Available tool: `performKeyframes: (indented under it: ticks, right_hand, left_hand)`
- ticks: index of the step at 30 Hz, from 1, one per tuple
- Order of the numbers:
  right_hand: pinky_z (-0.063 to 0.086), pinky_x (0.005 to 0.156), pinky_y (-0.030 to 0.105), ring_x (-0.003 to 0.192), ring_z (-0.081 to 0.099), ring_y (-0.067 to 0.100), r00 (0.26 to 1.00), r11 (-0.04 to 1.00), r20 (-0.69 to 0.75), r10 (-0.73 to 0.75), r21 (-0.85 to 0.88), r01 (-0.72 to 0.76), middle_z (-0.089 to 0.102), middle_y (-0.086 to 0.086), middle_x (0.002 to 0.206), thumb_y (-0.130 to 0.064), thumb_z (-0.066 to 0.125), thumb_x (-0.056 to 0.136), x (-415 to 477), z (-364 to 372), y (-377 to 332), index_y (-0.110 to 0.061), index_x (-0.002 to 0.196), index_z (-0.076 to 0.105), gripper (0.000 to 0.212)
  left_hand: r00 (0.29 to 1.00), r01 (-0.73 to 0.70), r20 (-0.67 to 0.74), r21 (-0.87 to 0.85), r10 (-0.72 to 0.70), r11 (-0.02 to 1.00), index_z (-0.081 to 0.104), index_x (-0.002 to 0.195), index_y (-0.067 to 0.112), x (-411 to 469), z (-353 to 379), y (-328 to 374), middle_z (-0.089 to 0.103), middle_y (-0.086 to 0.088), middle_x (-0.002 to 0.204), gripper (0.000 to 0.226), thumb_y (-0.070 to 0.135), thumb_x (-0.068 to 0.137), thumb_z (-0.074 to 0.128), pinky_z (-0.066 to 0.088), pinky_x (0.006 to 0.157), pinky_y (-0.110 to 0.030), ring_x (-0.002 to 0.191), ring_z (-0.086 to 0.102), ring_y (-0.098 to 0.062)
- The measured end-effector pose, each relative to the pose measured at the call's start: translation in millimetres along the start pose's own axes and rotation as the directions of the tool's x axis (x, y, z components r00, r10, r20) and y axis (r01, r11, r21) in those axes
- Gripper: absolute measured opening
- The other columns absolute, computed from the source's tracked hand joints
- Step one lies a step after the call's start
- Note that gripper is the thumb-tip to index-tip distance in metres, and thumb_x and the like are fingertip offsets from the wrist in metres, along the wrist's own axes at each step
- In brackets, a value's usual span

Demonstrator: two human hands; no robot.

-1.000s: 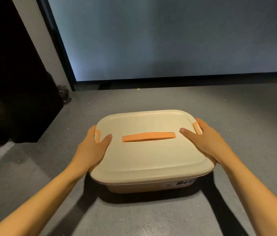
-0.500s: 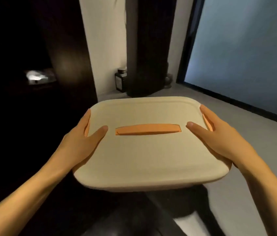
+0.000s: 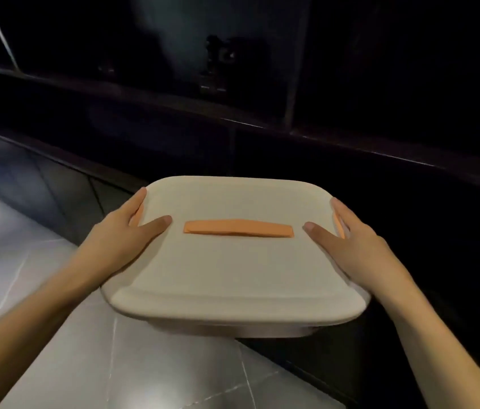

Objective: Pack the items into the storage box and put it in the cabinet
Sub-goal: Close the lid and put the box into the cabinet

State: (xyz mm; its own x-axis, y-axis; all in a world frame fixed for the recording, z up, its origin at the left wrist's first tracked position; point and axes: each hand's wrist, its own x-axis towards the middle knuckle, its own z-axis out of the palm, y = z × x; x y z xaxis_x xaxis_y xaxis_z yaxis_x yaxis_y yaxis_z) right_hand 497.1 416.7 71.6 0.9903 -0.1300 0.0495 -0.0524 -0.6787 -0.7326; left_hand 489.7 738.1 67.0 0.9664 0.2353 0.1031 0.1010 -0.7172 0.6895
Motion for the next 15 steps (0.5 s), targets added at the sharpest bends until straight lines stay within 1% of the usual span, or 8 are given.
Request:
performKeyframes:
  ticks: [3, 5, 6, 7, 9, 11, 13, 15]
  right_hand:
    - [0.035, 0.084, 0.037, 0.127, 0.042, 0.022, 0.989, 0.997, 0.128, -0.069, 0.031, 0.066, 0.039, -0.009, 0.145, -0.073, 0.052, 0.068, 37.6, 89.4, -68.8, -0.05, 0.138, 0.018, 0.081]
    - [0.036, 0.08, 0.036, 0.122, 0.046, 0.023, 0.973, 0.994, 0.209, -0.103, 0.049, 0.095, 0.042, -0.008, 0.143, -0.073, 0.053, 0.067, 60.0, 152.5, -116.9, -0.051, 0.137, 0.019, 0.081]
    - [0.037, 0.078, 0.035, 0.12, 0.048, 0.022, 0.961, 0.992, 0.245, -0.126, 0.059, 0.115, 0.043, -0.007, 0.142, -0.073, 0.053, 0.067, 69.3, 182.7, -140.2, -0.052, 0.137, 0.019, 0.081]
    - [0.037, 0.077, 0.034, 0.118, 0.05, 0.023, 0.951, 0.988, 0.272, -0.148, 0.074, 0.132, 0.043, -0.007, 0.142, -0.073, 0.053, 0.067, 78.0, 210.9, -163.8, -0.052, 0.137, 0.018, 0.081]
    - [0.038, 0.076, 0.034, 0.115, 0.051, 0.023, 0.934, 0.982, 0.308, -0.184, 0.101, 0.16, 0.044, -0.005, 0.141, -0.072, 0.053, 0.068, 94.8, 261.4, -210.4, -0.052, 0.137, 0.017, 0.081]
    - [0.04, 0.078, 0.035, 0.114, 0.051, 0.024, 0.914, 0.974, 0.34, -0.223, 0.108, 0.198, 0.046, -0.004, 0.139, -0.072, 0.052, 0.069, 112.4, 304.1, -254.6, -0.052, 0.138, 0.017, 0.079]
    - [0.041, 0.082, 0.038, 0.115, 0.05, 0.025, 0.889, 0.966, 0.377, -0.258, 0.101, 0.238, 0.047, -0.002, 0.137, -0.07, 0.05, 0.072, 131.1, 342.4, -297.5, -0.051, 0.138, 0.017, 0.076]
    - [0.04, 0.079, 0.038, 0.115, 0.05, 0.025, 0.866, 0.955, 0.404, -0.295, 0.1, 0.278, 0.047, -0.002, 0.138, -0.066, 0.049, 0.076, 151.3, 380.9, -338.2, -0.048, 0.139, 0.018, 0.073]
  left_hand:
    - [0.987, 0.119, -0.114, 0.042, -0.113, 0.992, 0.02, 0.141, 0.04, 25.6, -62.4, -79.1, 0.046, -0.007, 0.139, 0.069, 0.055, 0.082, 0.052, 0.038, 0.092, -0.043, 0.114, 0.049, -0.033]
    - [0.973, 0.168, -0.175, 0.08, -0.152, 0.983, 0.023, 0.141, 0.037, 46.0, -104.4, -131.3, 0.047, -0.008, 0.138, 0.068, 0.055, 0.082, 0.052, 0.037, 0.096, -0.044, 0.114, 0.049, -0.032]
    - [0.965, 0.181, -0.207, 0.099, -0.158, 0.978, 0.024, 0.141, 0.036, 56.1, -124.5, -155.3, 0.048, -0.008, 0.137, 0.068, 0.054, 0.082, 0.053, 0.037, 0.095, -0.043, 0.111, 0.051, -0.031]
    - [0.957, 0.192, -0.241, 0.108, -0.161, 0.976, 0.026, 0.14, 0.036, 66.9, -144.5, -177.9, 0.05, -0.008, 0.136, 0.067, 0.054, 0.082, 0.053, 0.038, 0.094, -0.042, 0.109, 0.051, -0.03]
    - [0.937, 0.223, -0.297, 0.105, -0.183, 0.969, 0.029, 0.139, 0.036, 89.5, -183.2, -218.2, 0.05, -0.006, 0.136, 0.066, 0.054, 0.081, 0.055, 0.037, 0.096, -0.042, 0.114, 0.051, -0.031]
    - [0.916, 0.258, -0.339, 0.083, -0.216, 0.963, 0.033, 0.136, 0.036, 113.9, -217.2, -252.8, 0.051, -0.004, 0.135, 0.062, 0.052, 0.081, 0.057, 0.036, 0.094, -0.04, 0.116, 0.05, -0.031]
    - [0.9, 0.289, -0.361, 0.074, -0.245, 0.954, 0.035, 0.134, 0.037, 138.3, -247.5, -282.9, 0.052, -0.003, 0.134, 0.058, 0.05, 0.082, 0.056, 0.037, 0.092, -0.04, 0.114, 0.051, -0.029]
    - [0.888, 0.318, -0.371, 0.062, -0.274, 0.946, 0.036, 0.133, 0.037, 164.4, -275.0, -311.7, 0.052, -0.003, 0.134, 0.055, 0.05, 0.082, 0.054, 0.037, 0.093, -0.04, 0.112, 0.052, -0.028]
